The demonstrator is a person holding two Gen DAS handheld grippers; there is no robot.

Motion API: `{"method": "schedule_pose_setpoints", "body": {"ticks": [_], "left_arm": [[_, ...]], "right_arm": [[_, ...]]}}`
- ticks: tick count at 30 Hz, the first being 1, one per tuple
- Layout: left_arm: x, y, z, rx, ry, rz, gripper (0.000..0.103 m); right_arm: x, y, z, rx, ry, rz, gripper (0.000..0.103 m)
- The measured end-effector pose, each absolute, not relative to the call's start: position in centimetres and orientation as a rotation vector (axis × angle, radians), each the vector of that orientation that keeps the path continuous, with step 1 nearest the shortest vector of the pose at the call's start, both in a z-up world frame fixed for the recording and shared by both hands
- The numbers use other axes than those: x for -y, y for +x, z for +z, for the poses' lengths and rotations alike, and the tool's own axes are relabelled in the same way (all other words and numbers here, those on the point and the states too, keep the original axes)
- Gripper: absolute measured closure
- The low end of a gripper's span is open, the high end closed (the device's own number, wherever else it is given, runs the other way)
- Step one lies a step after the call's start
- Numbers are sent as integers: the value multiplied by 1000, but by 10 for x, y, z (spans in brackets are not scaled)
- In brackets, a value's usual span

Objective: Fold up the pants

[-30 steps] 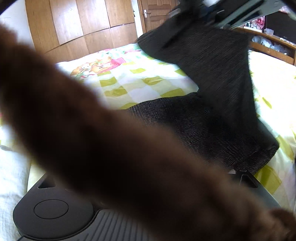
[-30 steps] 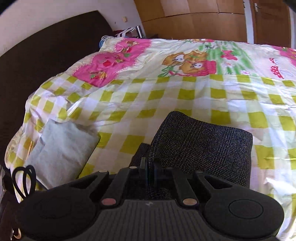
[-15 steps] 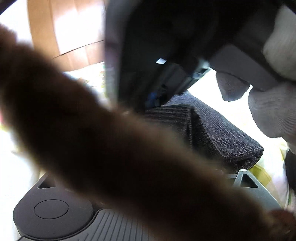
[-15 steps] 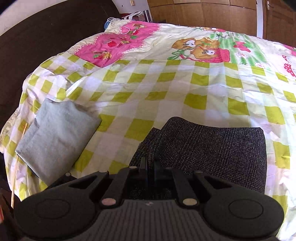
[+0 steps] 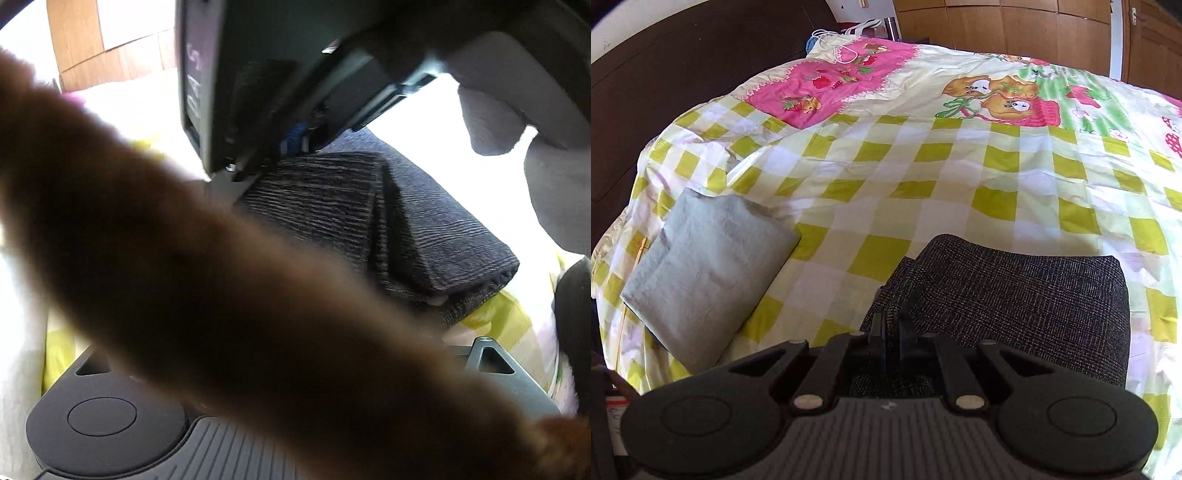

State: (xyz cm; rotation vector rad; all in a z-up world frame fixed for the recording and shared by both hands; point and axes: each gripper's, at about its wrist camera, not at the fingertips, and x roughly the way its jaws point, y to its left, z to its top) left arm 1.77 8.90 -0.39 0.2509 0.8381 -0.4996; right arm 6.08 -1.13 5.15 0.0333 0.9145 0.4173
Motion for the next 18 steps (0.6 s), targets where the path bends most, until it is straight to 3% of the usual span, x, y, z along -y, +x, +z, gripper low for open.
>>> {"method": "schedule_pose_setpoints", "body": {"ticks": [10, 12, 18], "left_arm": [[-75, 21, -4, -832, 286, -532, 13], [-72, 20, -4, -832, 300, -527, 12], [-65, 9, 0, -861, 378, -497, 11]], "right_arm": [[-9, 66, 32, -987, -13, 524, 78], [-8, 67, 29, -1006, 0, 557, 70], [1, 71, 20, -1070, 108, 637, 67]]}}
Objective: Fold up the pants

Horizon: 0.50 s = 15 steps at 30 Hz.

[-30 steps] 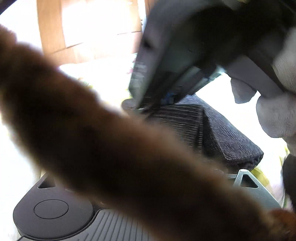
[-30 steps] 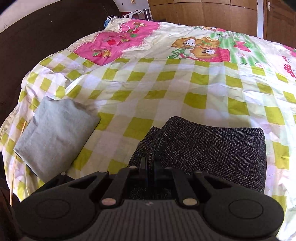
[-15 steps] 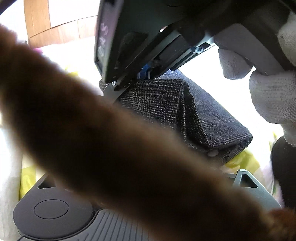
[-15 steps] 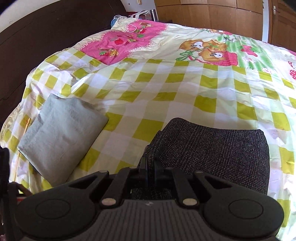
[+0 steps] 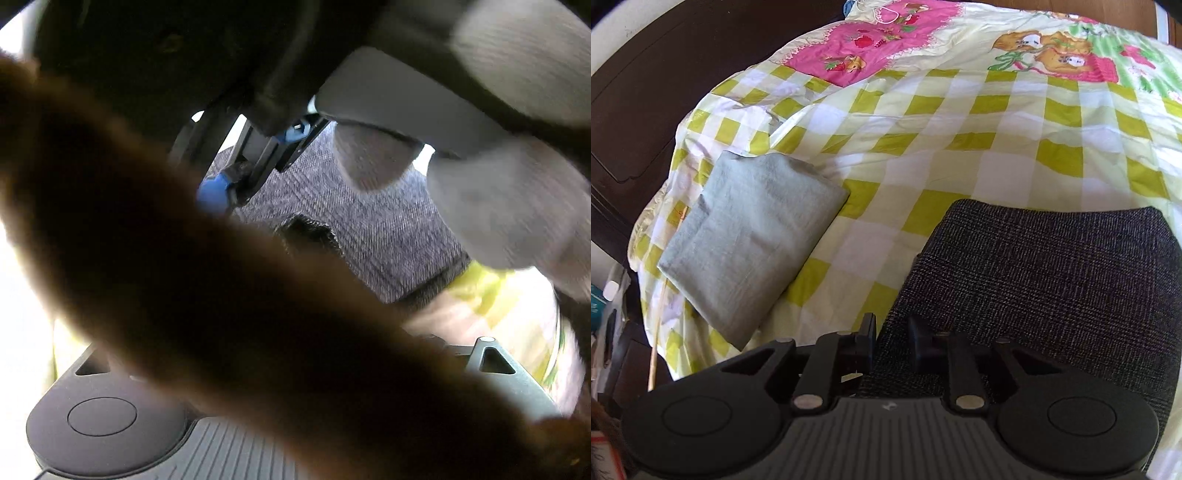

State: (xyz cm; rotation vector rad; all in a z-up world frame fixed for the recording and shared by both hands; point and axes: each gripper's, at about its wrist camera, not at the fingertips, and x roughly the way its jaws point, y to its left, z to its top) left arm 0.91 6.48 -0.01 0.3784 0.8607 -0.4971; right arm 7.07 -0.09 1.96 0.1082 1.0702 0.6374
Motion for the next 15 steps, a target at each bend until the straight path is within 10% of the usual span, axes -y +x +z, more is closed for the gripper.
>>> {"method": "schedule_pose_setpoints", "body": {"ticks": [15], "left_arm": [[-125, -4, 25, -825, 42, -398, 9]], "right_arm": [[4, 104, 43, -955, -40, 537, 62]]}}
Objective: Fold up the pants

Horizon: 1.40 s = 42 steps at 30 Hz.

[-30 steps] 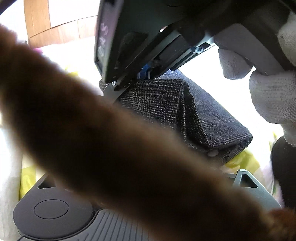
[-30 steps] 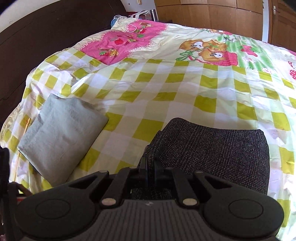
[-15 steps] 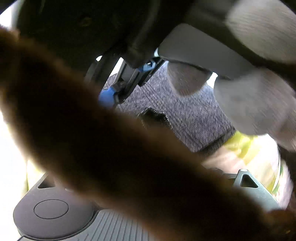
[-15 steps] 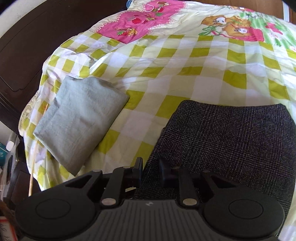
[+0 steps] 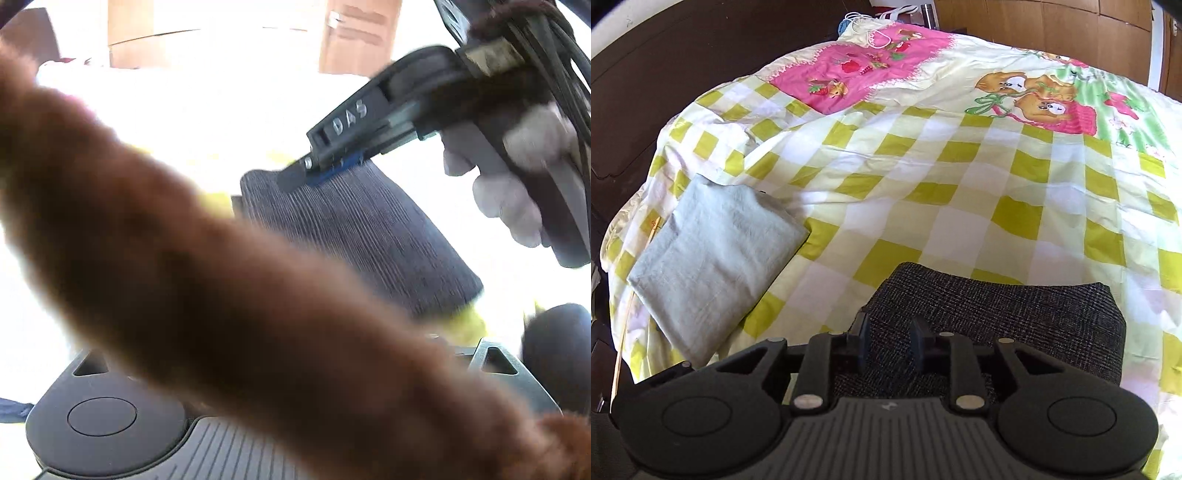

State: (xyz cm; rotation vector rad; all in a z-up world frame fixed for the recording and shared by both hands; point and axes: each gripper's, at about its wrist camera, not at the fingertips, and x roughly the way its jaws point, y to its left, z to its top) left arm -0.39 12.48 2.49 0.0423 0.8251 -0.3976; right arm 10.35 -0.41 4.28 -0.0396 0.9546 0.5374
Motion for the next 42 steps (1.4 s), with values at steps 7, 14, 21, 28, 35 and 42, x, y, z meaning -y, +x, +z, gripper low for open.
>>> {"method": "schedule_pose_setpoints", "body": {"ticks": [7, 14, 21, 28, 35, 42], "left_arm": [[-97, 20, 13, -785, 75, -348, 10], [-85, 24, 2, -859, 120, -391, 15], [-100, 13, 9, -857, 93, -408, 14], [-118, 27, 12, -872, 38, -397, 9], [-99, 61, -5, -958, 21, -424, 11], [-98, 56, 12, -965, 31, -365, 47]], "right_arm": [[-21, 119, 13, -996, -77, 575, 80], [-5, 122, 5, -1034, 36, 614, 80], [62, 80, 43, -910, 137, 573, 77], [127, 10, 33, -883, 7, 451, 70], [137, -30, 19, -829, -105, 510, 60], [101, -67, -4, -713, -491, 599, 44]]}}
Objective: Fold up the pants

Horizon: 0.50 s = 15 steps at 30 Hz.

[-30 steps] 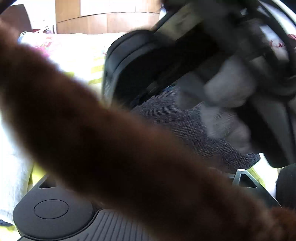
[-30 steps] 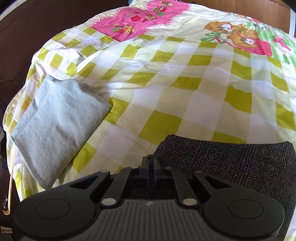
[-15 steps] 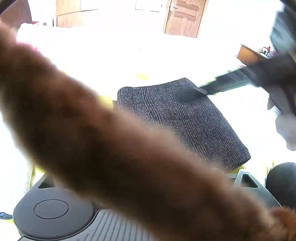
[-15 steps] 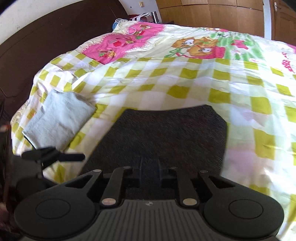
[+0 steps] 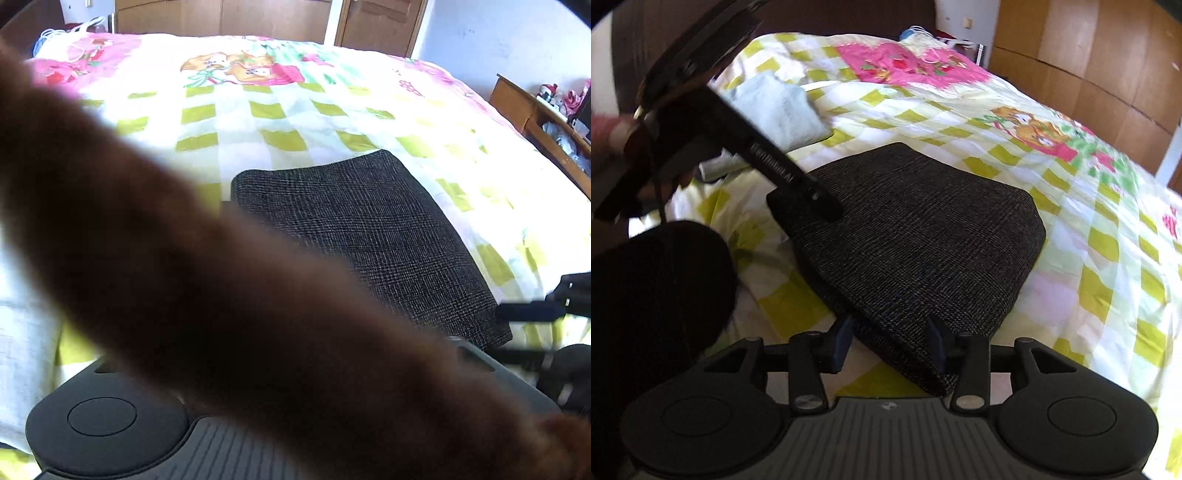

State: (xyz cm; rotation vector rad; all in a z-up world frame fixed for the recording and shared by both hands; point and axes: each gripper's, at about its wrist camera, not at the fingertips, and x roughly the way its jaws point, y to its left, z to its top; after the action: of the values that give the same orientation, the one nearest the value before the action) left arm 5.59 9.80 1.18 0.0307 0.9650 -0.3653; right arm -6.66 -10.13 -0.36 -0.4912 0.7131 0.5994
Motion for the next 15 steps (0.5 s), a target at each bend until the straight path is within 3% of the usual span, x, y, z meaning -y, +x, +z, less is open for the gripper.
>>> {"method": "schedule_pose_setpoints", "body": {"ticks": [5, 7, 9, 10, 11, 12, 14, 15], "left_arm": [[-105, 61, 18, -978, 41, -373, 55], [-103, 63, 15, -986, 61, -371, 54], [-97, 63, 12, -979, 96, -371, 44], [-94, 65, 10, -985, 95, -380, 37], [-92, 67, 7, -991, 96, -389, 27], [-90, 69, 3, -988, 108, -385, 26], [-90, 71, -1, -988, 107, -391, 29], [-93, 70, 2, -984, 91, -394, 37]], "right_arm": [[79, -67, -28, -622, -715, 516, 40], [73, -67, -35, -602, -746, 507, 40], [67, -72, -40, -546, -812, 497, 41], [67, -70, -40, -553, -799, 489, 45], [69, -66, -37, -577, -763, 470, 60], [74, -62, -32, -592, -717, 470, 66], [86, -56, -15, -616, -609, 457, 75], [93, -53, -4, -623, -551, 446, 77]]}}
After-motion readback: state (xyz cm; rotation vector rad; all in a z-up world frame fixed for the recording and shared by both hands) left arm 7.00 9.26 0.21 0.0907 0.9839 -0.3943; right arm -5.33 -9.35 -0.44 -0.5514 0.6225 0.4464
